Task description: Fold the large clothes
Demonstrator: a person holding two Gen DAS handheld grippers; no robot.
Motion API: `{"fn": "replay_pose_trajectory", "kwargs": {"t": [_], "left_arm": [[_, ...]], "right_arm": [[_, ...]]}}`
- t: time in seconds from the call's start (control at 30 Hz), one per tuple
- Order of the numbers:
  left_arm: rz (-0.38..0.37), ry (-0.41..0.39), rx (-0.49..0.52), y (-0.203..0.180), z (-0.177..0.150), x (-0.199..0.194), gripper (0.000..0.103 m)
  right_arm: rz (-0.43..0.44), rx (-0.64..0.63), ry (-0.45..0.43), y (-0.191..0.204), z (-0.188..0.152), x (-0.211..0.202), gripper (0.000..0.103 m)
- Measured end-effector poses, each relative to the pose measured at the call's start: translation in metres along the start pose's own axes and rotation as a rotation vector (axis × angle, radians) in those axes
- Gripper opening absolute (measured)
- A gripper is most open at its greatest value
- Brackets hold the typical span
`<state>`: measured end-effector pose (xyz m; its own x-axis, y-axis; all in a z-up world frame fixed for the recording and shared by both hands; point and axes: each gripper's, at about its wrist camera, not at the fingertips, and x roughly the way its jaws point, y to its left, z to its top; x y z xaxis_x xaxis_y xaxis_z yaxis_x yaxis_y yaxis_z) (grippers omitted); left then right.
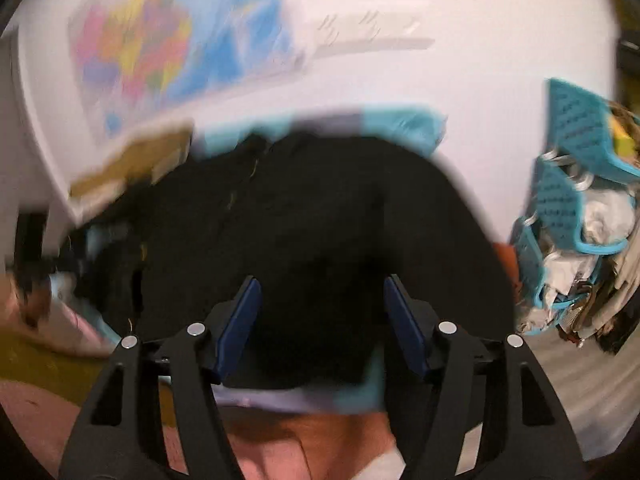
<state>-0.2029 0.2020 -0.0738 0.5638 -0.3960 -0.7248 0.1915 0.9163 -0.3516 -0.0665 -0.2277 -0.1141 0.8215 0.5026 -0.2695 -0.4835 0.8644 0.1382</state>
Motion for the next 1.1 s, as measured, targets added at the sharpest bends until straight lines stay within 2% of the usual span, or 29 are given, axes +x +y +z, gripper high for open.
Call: {"fn": "replay_pose_trajectory", "kwargs": {"t": [0.07,0.1,0.13,0.17,0.2,0.23,0.3,0.37,0.43,0.47,0.53,0.6,0.63,0.67,0.7,0.77,0.8,0.83,0.9,1.03,1.07,1.1], "left_arm": [[-0.025,0.03,-0.034,0.002,0.004,0.013,0.086],[-0.03,0.042,-0.043,0.003,0.006,0.019,0.085],[-0.029,0.049,-0.049,0.003,0.007,0.024,0.082],[-0.015,0.03,-0.042,0.0,0.008,0.026,0.075],[-0.021,0.03,-0.032,-0.001,0.009,0.026,0.05],[-0.023,0.044,-0.033,-0.004,0.011,0.027,0.034],[-0.042,0.039,-0.036,-0.006,0.011,0.02,0.023],[-0.051,0.025,-0.033,-0.01,0.009,0.004,0.023],[-0.063,0.021,-0.02,-0.015,0.007,-0.007,0.024],[-0.048,0.029,-0.006,-0.017,0.006,-0.008,0.025],[0.024,0.085,0.057,-0.023,0.001,-0.002,0.039],[0.107,0.133,0.086,-0.023,-0.001,0.006,0.041],[0.108,0.129,0.081,-0.021,0.0,0.004,0.045],[0.085,0.105,0.074,-0.02,0.001,-0.001,0.049],[0.063,0.068,0.072,-0.019,0.002,-0.008,0.055],[0.02,-0.033,0.086,-0.02,0.005,-0.029,0.064],[0.025,-0.076,0.092,-0.02,0.008,-0.036,0.073],[0.043,-0.11,0.095,-0.02,0.01,-0.042,0.074],[0.048,-0.139,0.089,-0.019,0.018,-0.044,0.074],[0.056,-0.107,0.082,-0.022,0.027,-0.029,0.074],[0.053,-0.091,0.088,-0.024,0.03,-0.023,0.074],[0.054,-0.076,0.099,-0.028,0.033,-0.016,0.074]], "right_arm": [[-0.023,0.025,0.09,-0.002,-0.01,0.032,0.06],[-0.009,0.05,0.109,-0.006,-0.014,0.041,0.05],[-0.005,0.076,0.124,-0.009,-0.018,0.049,0.044],[0.002,0.076,0.1,-0.011,-0.02,0.049,0.028],[0.042,0.092,0.097,-0.012,-0.021,0.045,0.007],[0.064,0.119,0.07,-0.016,-0.02,0.035,0.007],[0.103,0.15,0.001,-0.023,-0.018,0.002,0.007],[0.136,0.184,-0.079,-0.036,-0.019,-0.039,0.006],[0.112,0.195,-0.075,-0.043,-0.023,-0.049,0.006],[0.091,0.197,-0.036,-0.046,-0.025,-0.044,0.007],[0.074,0.173,0.092,-0.044,-0.033,-0.017,0.011],[0.068,0.211,0.116,-0.055,-0.039,-0.011,0.034],[0.08,0.23,0.083,-0.059,-0.038,-0.016,0.037],[0.074,0.239,0.052,-0.06,-0.037,-0.02,0.046],[0.056,0.248,0.001,-0.065,-0.035,-0.031,0.061],[-0.041,0.25,-0.078,-0.077,-0.033,-0.05,0.081],[-0.087,0.257,-0.087,-0.086,-0.032,-0.051,0.084],[-0.116,0.28,-0.092,-0.095,-0.034,-0.053,0.084],[-0.094,0.379,-0.097,-0.125,-0.043,-0.05,0.085],[-0.019,0.505,-0.025,-0.156,-0.071,-0.02,0.085],[0.004,0.503,-0.012,-0.154,-0.073,-0.015,0.077],[0.01,0.482,0.006,-0.152,-0.074,-0.01,0.059]]}}
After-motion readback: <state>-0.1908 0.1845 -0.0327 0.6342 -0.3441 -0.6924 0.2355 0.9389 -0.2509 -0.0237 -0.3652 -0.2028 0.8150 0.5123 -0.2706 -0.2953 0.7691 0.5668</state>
